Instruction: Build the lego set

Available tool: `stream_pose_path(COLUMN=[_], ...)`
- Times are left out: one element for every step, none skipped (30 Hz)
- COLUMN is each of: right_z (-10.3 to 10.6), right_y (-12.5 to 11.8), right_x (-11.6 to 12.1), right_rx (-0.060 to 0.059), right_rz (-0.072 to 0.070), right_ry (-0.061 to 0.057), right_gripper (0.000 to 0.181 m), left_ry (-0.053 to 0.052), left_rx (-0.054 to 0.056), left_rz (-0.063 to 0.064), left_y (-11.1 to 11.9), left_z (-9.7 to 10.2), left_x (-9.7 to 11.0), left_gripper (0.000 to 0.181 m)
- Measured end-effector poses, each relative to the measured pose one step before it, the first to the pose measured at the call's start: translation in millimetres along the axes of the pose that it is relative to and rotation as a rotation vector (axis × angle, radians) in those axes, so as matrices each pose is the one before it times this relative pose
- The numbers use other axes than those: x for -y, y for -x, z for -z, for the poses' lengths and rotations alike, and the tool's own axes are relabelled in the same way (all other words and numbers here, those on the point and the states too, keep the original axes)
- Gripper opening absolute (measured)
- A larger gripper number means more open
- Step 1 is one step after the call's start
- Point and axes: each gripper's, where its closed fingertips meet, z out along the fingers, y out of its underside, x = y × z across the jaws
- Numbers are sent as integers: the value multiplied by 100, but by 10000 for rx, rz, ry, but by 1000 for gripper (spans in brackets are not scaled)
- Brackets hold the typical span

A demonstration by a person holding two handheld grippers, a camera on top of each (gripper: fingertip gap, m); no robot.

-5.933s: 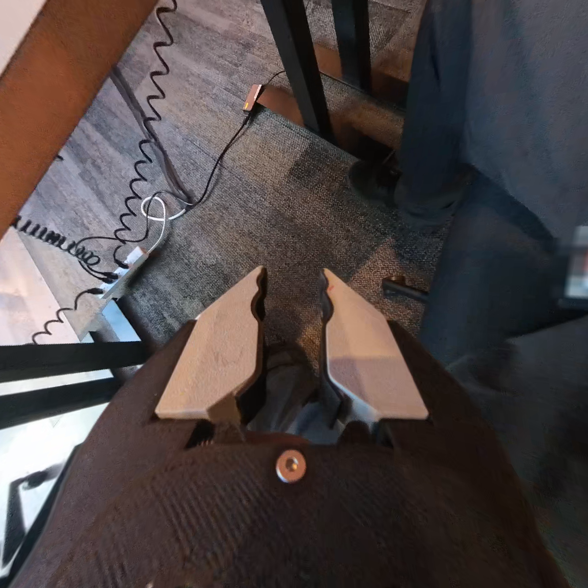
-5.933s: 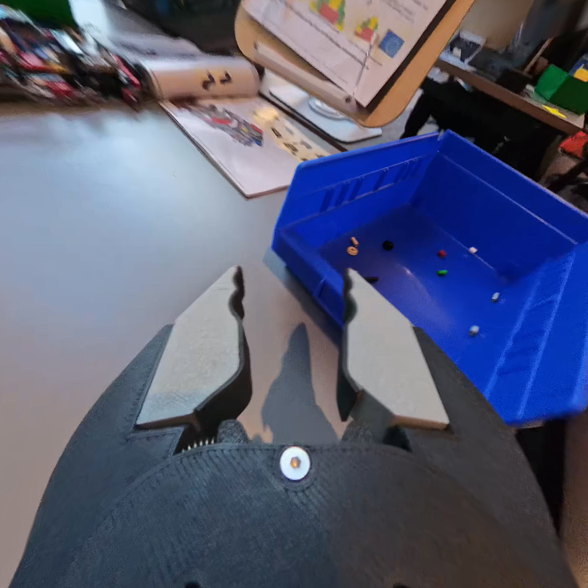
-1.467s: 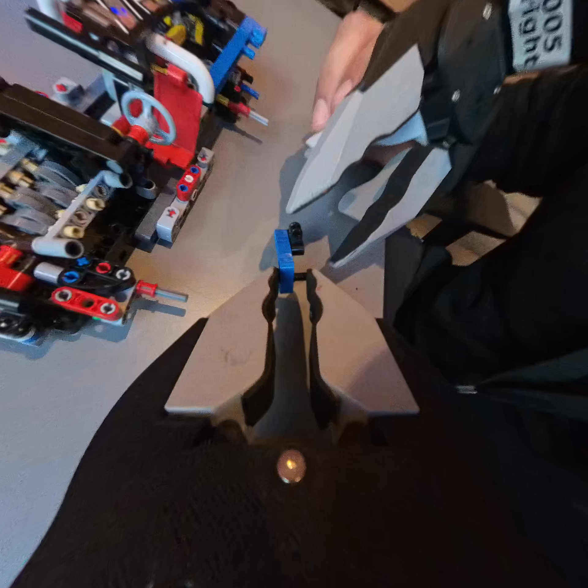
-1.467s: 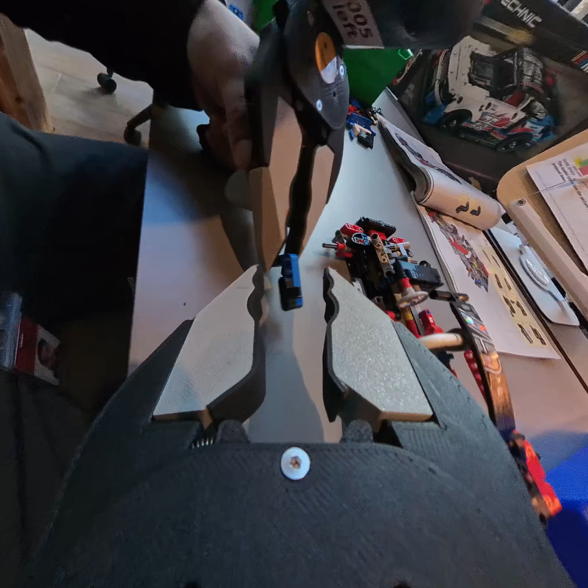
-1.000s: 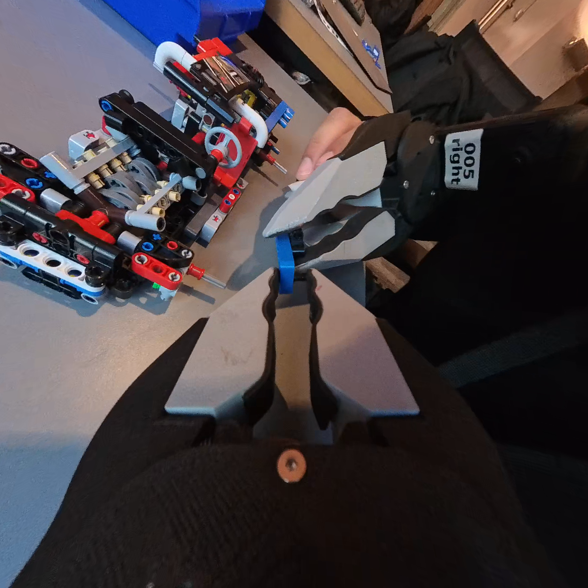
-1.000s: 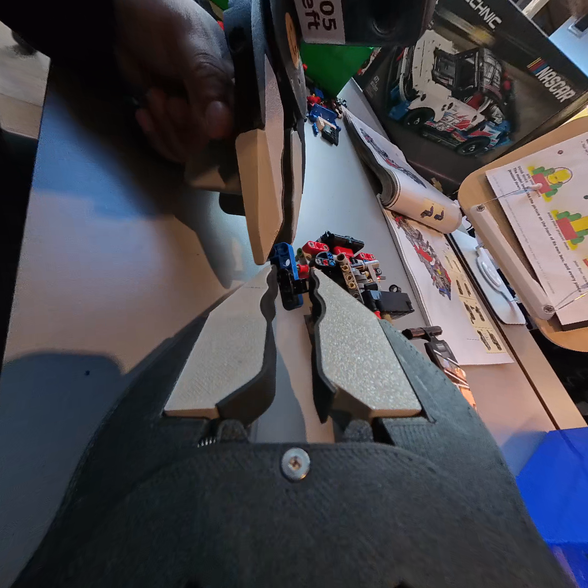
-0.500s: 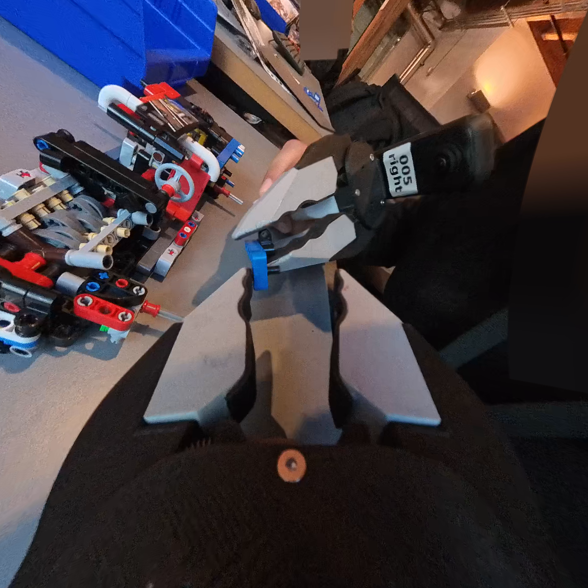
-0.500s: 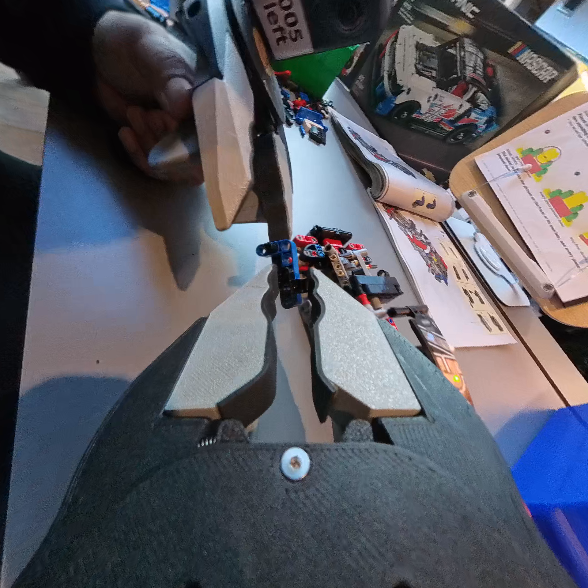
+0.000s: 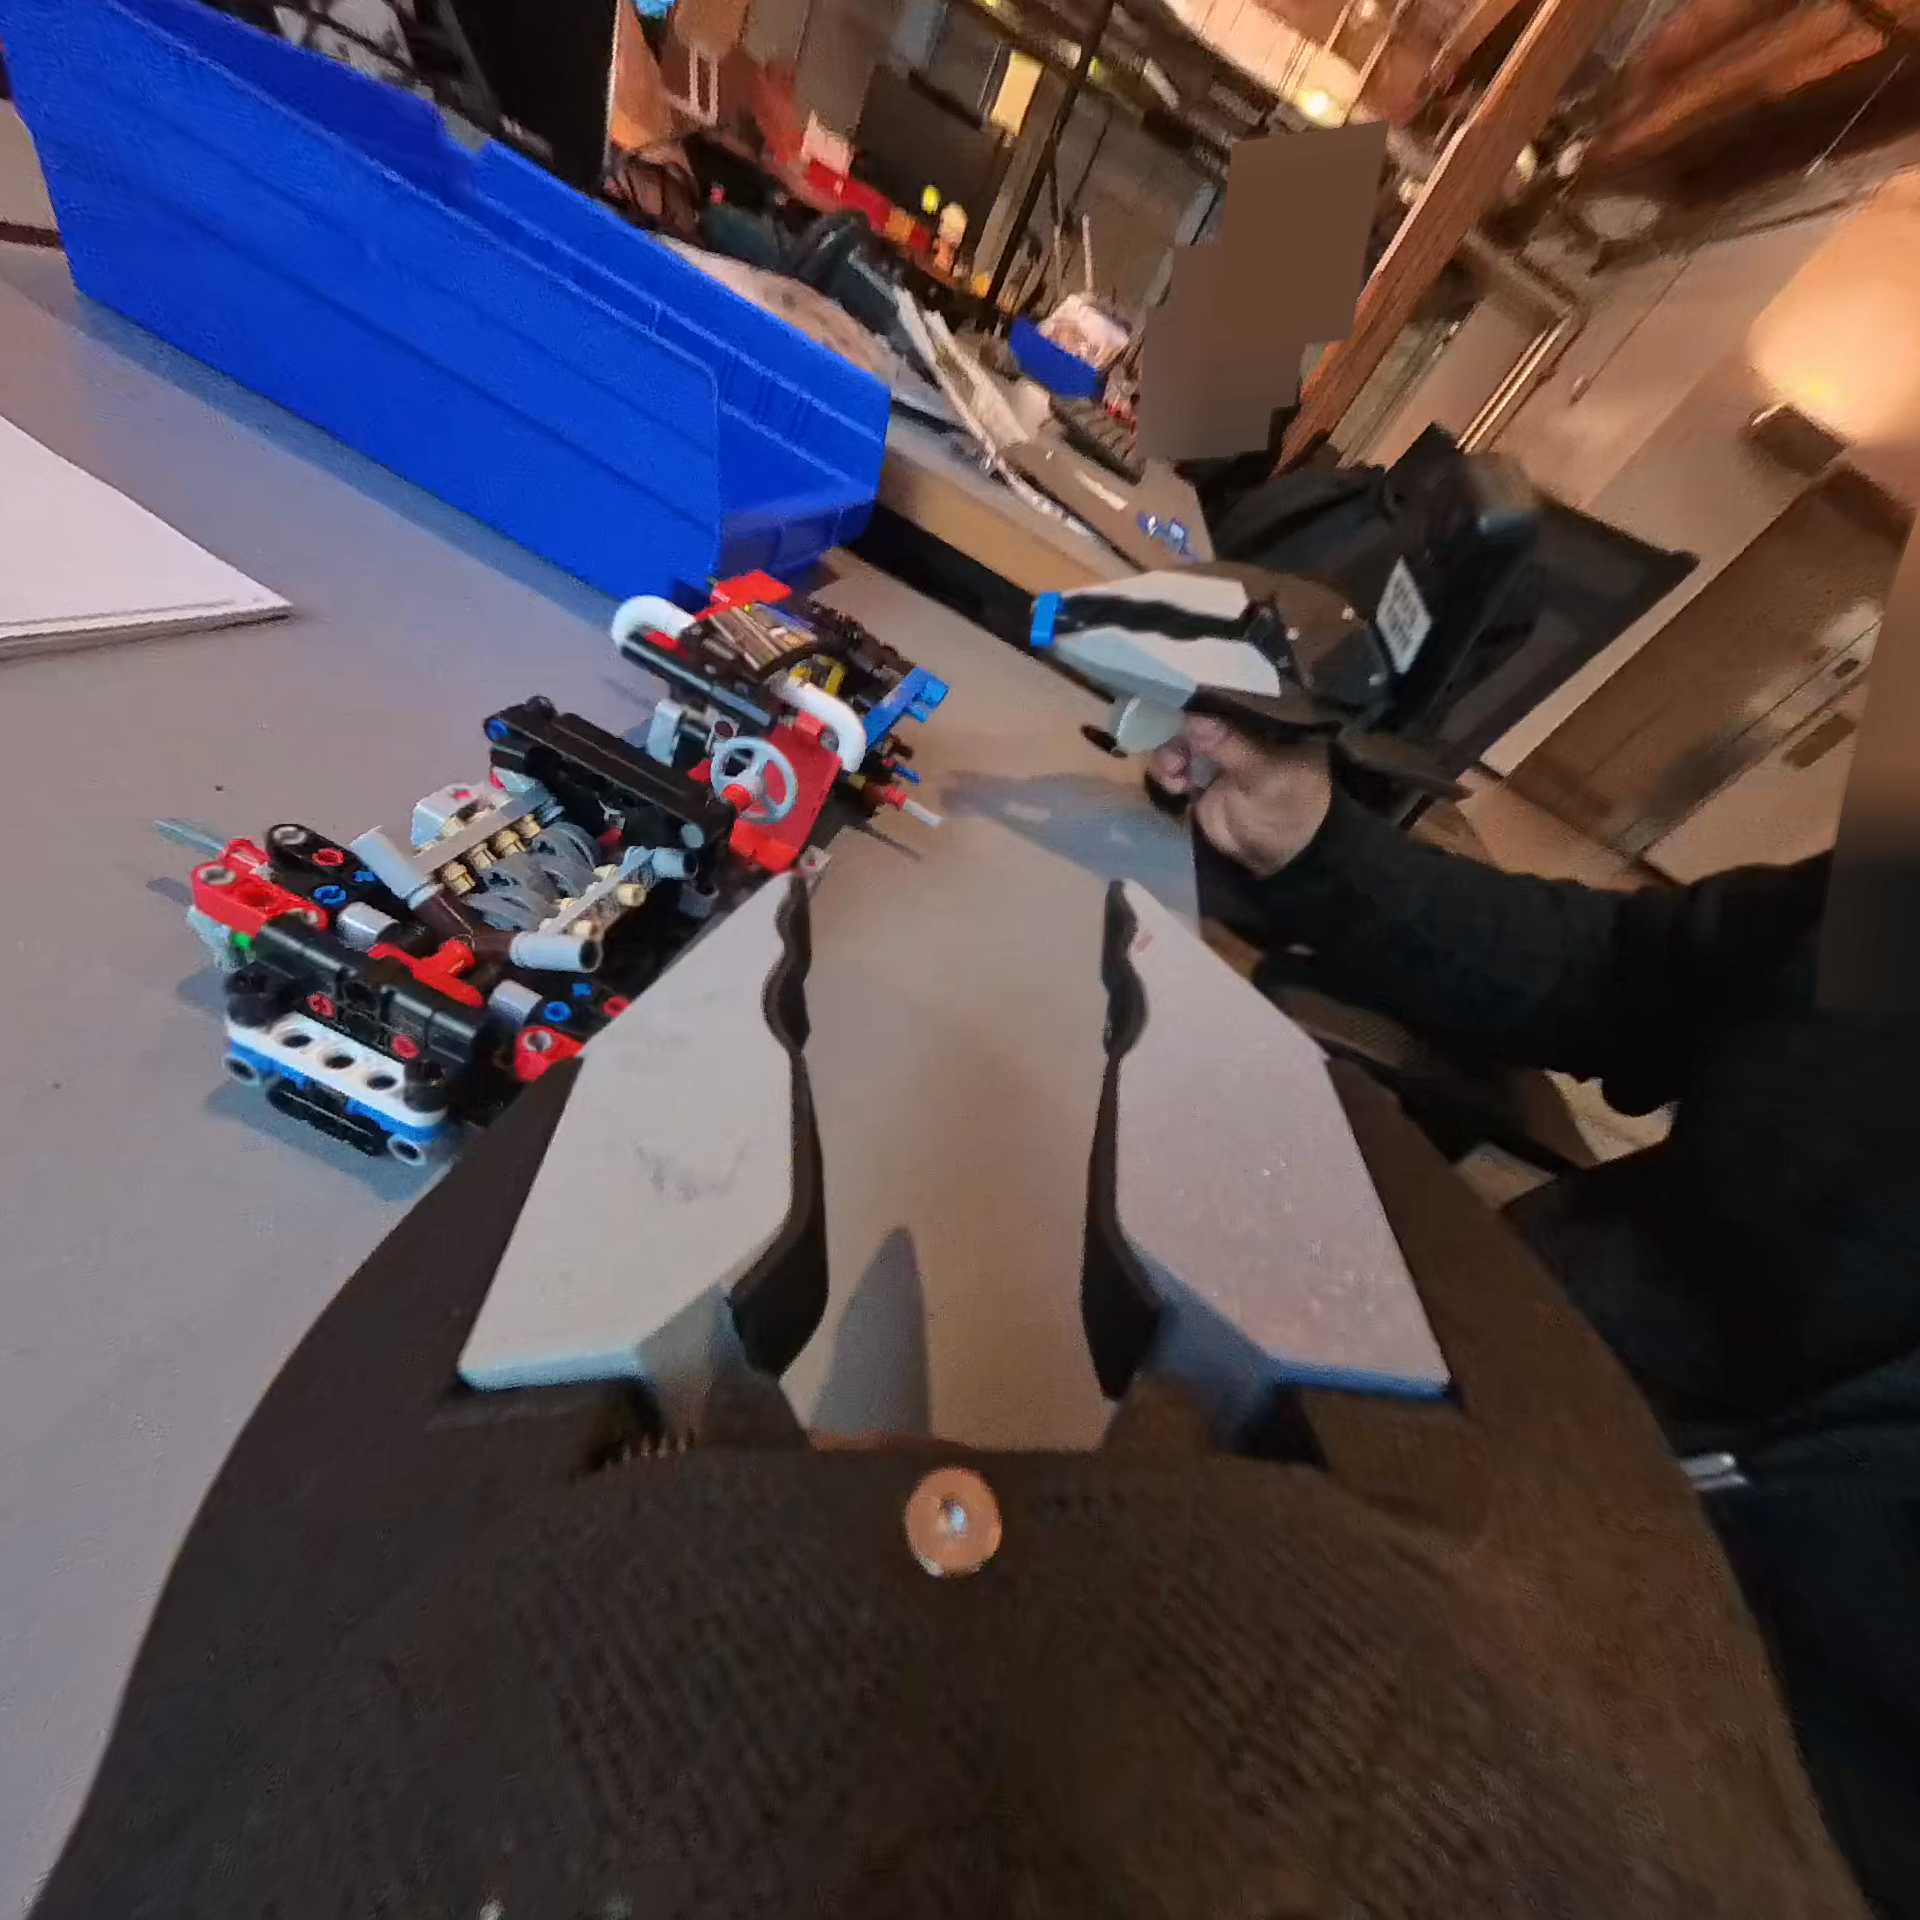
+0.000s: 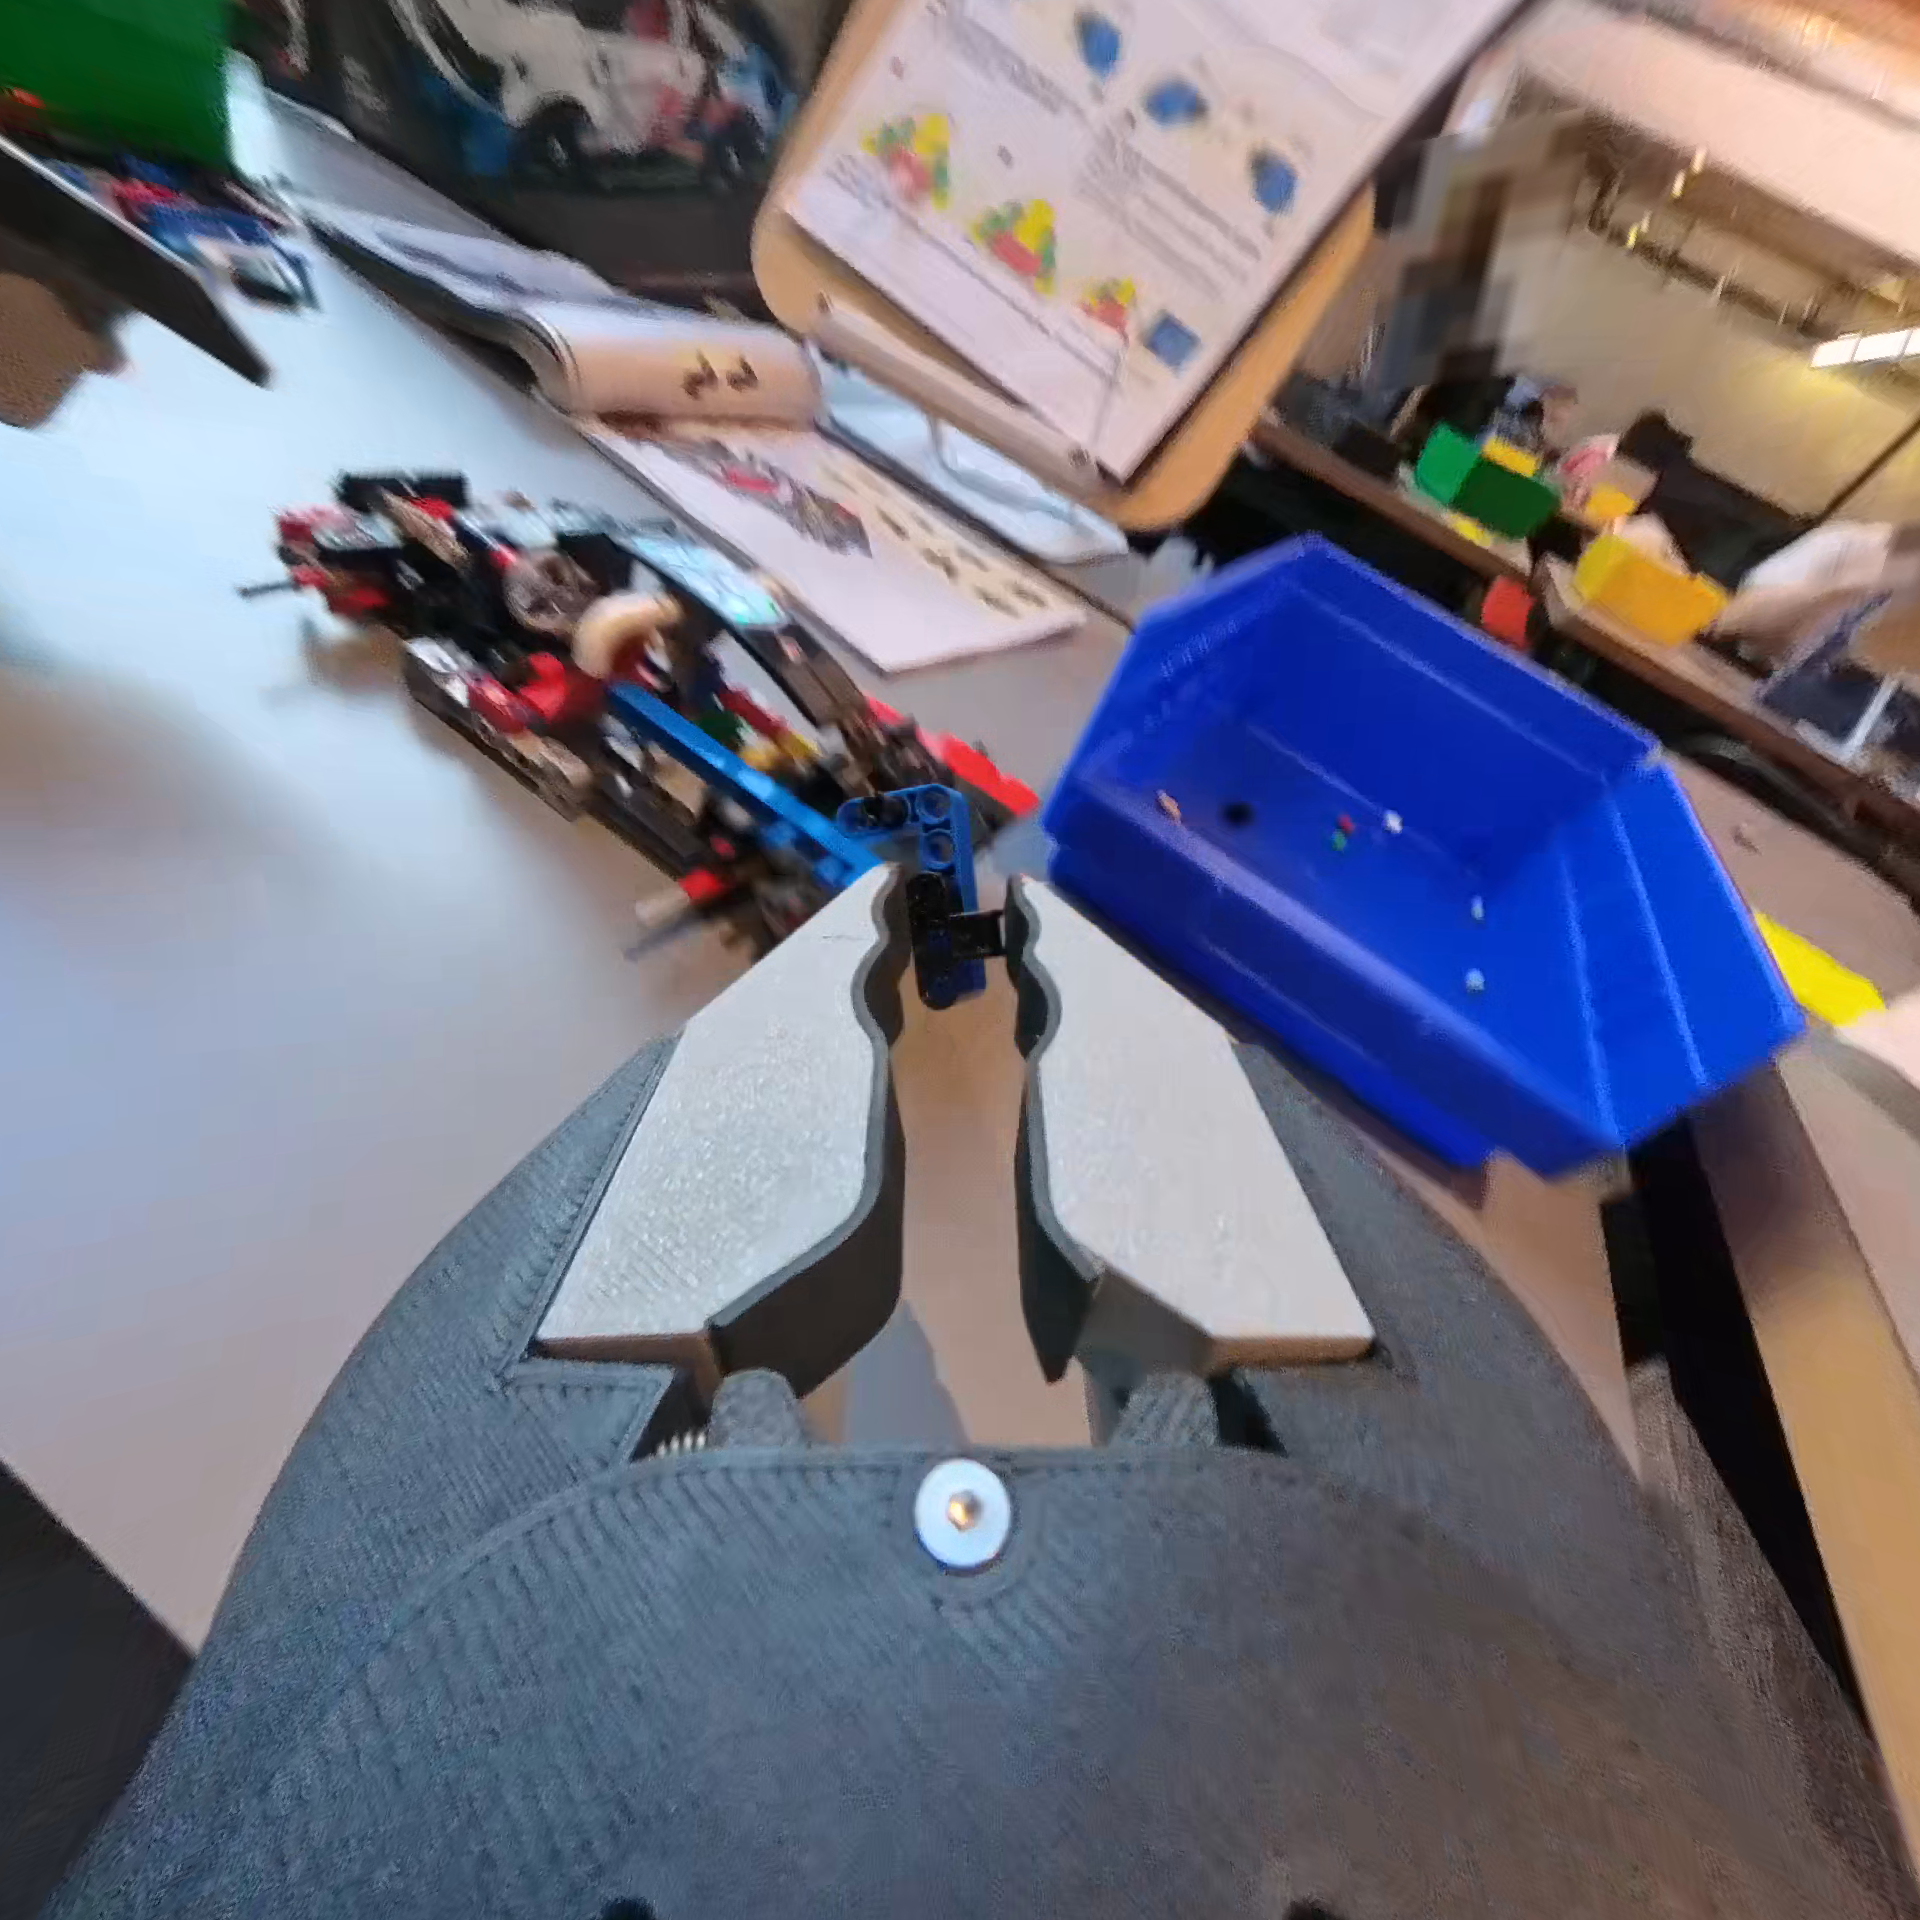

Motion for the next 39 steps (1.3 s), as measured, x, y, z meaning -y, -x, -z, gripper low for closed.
stream_pose_path(right_z=[249,61,-54,-64,-87,-138,-215,-213,-177,-196,-222,-248,-235,-214,-119,-5,42,57,60,82,102,115,110,108,64,-33,-137,-229,-230,-124,-12,72,109,158,182,200,198,198,207], right_y=[-552,-408,-399,-203,-106,-182,-53,346,584,523,374,202,193,244,190,12,-17,22,0,31,102,30,45,81,0,-59,-92,-75,-32,99,139,62,135,177,173,218,337,358,297], right_x=[-1351,-1356,-991,-472,-171,-202,-377,-405,-279,-409,-618,-590,-464,-298,-148,-3,-35,-57,-81,-59,-2,39,129,196,168,81,-42,-182,-155,19,-47,-53,-78,-75,-17,-5,-42,-75,-114], right_rx=[133,158,85,107,73,-48,-3,205,308,295,240,168,185,222,171,36,18,33,26,40,72,20,12,4,-43,-78,-62,-36,-2,99,131,46,28,-3,-56,-68,-30,-40,-92], right_rz=[-275,-334,-268,-170,-69,9,38,7,25,26,-19,-55,-102,-101,-61,-4,43,29,12,20,21,1,25,61,78,73,50,16,-27,-82,-136,-124,-45,-8,-29,-78,-95,-62,-10], right_ry=[578,640,487,289,147,199,349,385,257,321,462,410,312,177,56,-55,-47,-34,-10,-26,-49,-48,-80,-97,-61,5,95,188,153,19,56,58,50,13,-54,-107,-133,-148,-126], right_gripper=[14,14,14,14,14,14,15,15,14,14,14,14,15,14,14,14,14,14,14,15,17,18,19,22,22,22,22,23,23,19,13,13,12,11,6,6,5,5,5], left_ry=[560,665,639,601,468,159,5,162,424,665,661,625,692,717,791,753,647,545,435,364,372,298,131,28,88,20,-45,-46,3,21,17,-7,-39,-102,-172,-209,-230,-202,-86], left_rx=[456,664,566,566,671,234,-66,-183,-467,-691,-391,-233,-189,7,-91,-358,-343,-218,-35,90,174,508,721,186,-41,-159,-129,-87,-62,-50,-39,-58,-76,-92,-117,-168,-227,-283,-382], left_rz=[-321,-579,-712,-709,-575,-561,-473,-322,-243,-208,-154,-231,-261,-157,-73,5,95,35,-100,-230,-272,-237,-249,-170,21,2,-62,0,148,145,139,154,191,238,270,275,238,214,201], left_y=[356,460,130,116,359,-205,-463,-309,-419,-438,282,601,706,1007,789,242,69,42,46,12,47,502,767,-44,-317,-512,-535,-469,-402,-386,-415,-461,-510,-518,-535,-633,-742,-845,-993], left_z=[-513,-614,-694,-737,-712,-722,-774,-930,-1066,-1088,-989,-889,-820,-773,-723,-671,-565,-501,-479,-478,-473,-425,-180,8,56,55,61,61,77,77,68,59,65,78,72,63,48,-1,-202], left_x=[-653,-623,-290,125,673,1292,1548,1352,900,511,422,267,-21,-251,-561,-661,-647,-591,-510,-495,-566,-475,-204,-27,-110,-61,1,10,-34,-56,-69,-72,-24,70,158,192,185,150,-39], left_gripper=[53,56,68,73,74,80,80,80,83,86,86,86,87,89,96,103,108,112,121,125,120,111,98,98,98,98,98,98,97,97,97,97,96,95,94,93,92,90,88])
